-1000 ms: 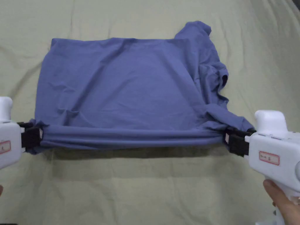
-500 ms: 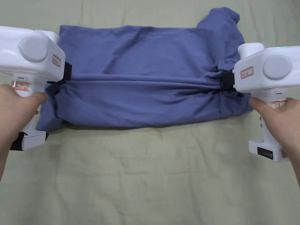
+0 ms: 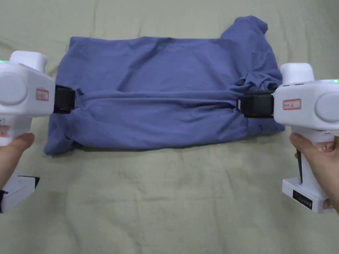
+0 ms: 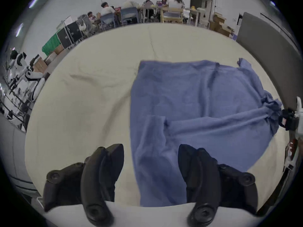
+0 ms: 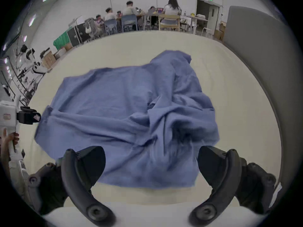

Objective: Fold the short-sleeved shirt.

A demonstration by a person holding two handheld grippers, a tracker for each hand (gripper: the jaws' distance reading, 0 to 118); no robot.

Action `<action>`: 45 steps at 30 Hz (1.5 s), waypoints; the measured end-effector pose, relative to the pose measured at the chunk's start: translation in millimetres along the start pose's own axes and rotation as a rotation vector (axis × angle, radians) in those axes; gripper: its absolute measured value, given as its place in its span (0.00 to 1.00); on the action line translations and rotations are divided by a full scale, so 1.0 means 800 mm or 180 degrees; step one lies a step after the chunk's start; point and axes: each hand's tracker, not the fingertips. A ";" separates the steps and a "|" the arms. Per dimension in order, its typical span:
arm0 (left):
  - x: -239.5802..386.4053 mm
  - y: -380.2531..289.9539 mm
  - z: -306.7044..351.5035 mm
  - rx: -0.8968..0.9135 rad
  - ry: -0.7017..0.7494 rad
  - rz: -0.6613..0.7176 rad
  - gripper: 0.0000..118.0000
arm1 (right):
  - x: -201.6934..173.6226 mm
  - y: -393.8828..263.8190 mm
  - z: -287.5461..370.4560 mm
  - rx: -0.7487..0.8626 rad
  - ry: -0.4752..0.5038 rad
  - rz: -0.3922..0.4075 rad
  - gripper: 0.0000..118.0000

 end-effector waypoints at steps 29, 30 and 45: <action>0.015 -0.082 0.009 -0.0233 -0.0193 0.0036 0.72 | -0.022 -0.146 0.150 0.0270 0.0150 -0.0151 0.02; 0.015 -0.079 -0.004 -0.0274 -0.0238 0.0016 0.72 | -0.023 -0.147 0.145 0.0250 0.0137 -0.0148 0.02; 0.023 -0.062 -0.008 -0.0223 -0.0604 -0.0060 0.03 | -0.008 -0.137 0.079 -0.0060 0.0315 -0.0324 0.95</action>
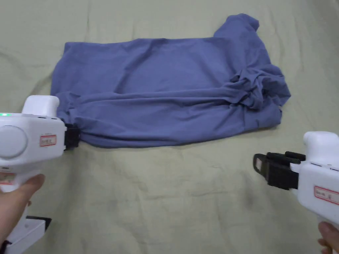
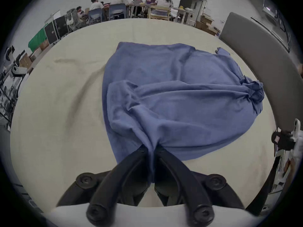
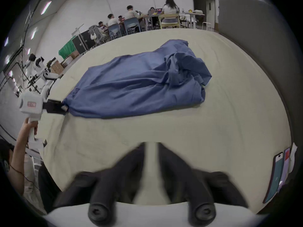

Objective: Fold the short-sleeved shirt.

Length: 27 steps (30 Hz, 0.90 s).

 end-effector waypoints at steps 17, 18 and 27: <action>-0.011 0.020 -0.016 -0.0094 -0.0062 -0.0048 0.03 | 0.074 0.127 -0.117 -0.0274 -0.0073 -0.0069 0.09; -0.012 0.020 -0.014 -0.0093 -0.0039 -0.0054 0.03 | 0.085 0.122 -0.104 -0.0245 -0.0027 -0.0216 0.09; -0.018 0.016 0.047 0.0051 0.0043 -0.0228 0.03 | 0.079 0.101 -0.037 -0.0096 -0.0036 -0.0075 0.08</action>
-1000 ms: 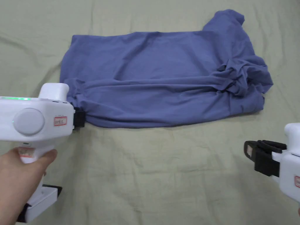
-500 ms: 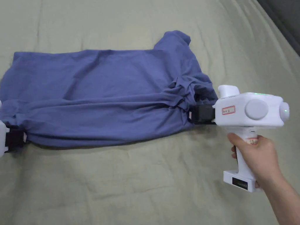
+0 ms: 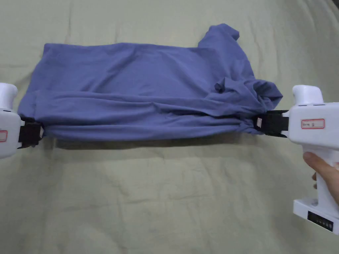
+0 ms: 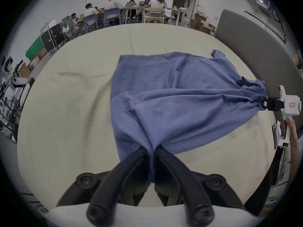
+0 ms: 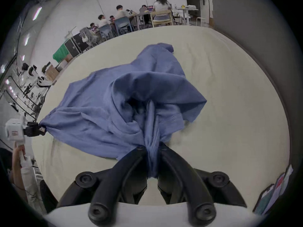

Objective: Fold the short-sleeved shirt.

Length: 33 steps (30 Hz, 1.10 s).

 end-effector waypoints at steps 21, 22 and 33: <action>0.015 -0.097 0.004 -0.0515 -0.0029 0.0174 0.11 | 0.008 -0.117 0.024 -0.0410 -0.0197 0.0003 0.11; 0.011 -0.096 0.002 -0.0561 -0.0068 0.0285 0.31 | 0.006 -0.116 0.025 -0.0404 -0.0233 0.0024 0.29; 0.019 -0.116 0.108 -0.0038 -0.0058 0.0522 0.65 | -0.029 -0.126 0.127 0.0136 -0.0205 -0.0004 1.00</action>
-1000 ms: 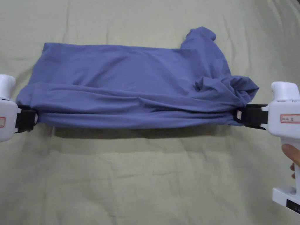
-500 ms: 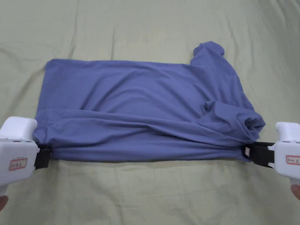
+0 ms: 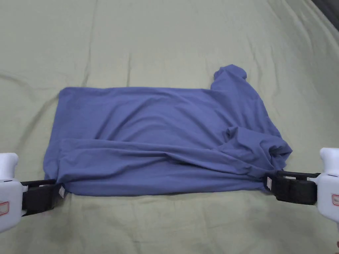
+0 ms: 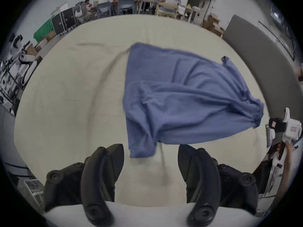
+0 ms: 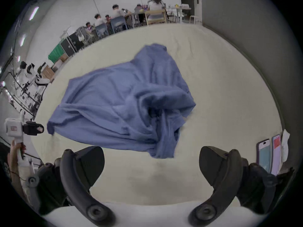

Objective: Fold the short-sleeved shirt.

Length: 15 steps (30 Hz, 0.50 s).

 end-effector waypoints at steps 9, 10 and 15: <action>0.025 0.037 0.146 0.1270 0.0056 -0.0070 0.00 | -0.062 0.024 0.109 0.1107 -0.0163 0.0384 0.02; 0.028 0.048 0.146 0.1123 0.0011 -0.0119 0.00 | -0.064 0.026 0.108 0.1139 -0.0053 0.0372 0.02; 0.040 0.099 0.117 0.1193 0.0096 -0.0278 0.00 | -0.072 0.047 0.088 0.1001 0.0048 0.0439 0.02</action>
